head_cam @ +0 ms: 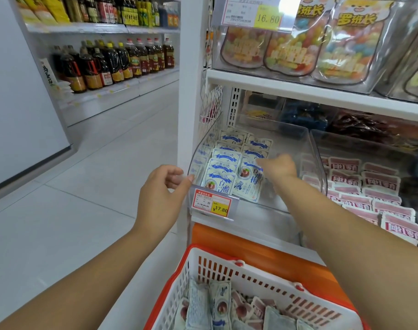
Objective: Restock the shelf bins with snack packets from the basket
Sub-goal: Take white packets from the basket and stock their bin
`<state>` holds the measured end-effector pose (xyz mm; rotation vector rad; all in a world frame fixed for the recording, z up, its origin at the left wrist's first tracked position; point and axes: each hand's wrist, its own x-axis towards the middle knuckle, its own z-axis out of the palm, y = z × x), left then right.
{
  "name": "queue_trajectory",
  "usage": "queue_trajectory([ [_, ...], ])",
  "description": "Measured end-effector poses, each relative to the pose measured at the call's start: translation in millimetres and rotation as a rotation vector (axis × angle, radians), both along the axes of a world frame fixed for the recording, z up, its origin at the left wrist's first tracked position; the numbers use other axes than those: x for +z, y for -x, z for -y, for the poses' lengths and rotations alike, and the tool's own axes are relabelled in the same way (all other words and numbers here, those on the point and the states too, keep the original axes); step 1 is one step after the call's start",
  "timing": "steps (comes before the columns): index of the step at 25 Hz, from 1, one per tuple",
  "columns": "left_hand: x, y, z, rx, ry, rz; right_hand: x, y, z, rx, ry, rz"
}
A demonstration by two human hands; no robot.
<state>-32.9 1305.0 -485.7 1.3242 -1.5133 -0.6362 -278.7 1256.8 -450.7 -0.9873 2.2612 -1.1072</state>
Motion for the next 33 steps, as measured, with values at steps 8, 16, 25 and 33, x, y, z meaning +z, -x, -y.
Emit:
queue_trajectory([
  [8,-66,15,-92,-0.290,-0.155,0.465,-33,-62,-164,0.337,0.659,-0.012],
  [16,-188,48,-188,-0.577,-0.748,0.582,-230,13,-274,0.475,-0.857,-0.172],
  [25,-198,87,-202,-0.408,-0.851,0.341,-238,-21,-301,0.607,-0.851,-0.394],
  [33,-178,100,-184,-0.421,-1.181,-0.326,-189,19,-277,0.279,-0.283,0.690],
])
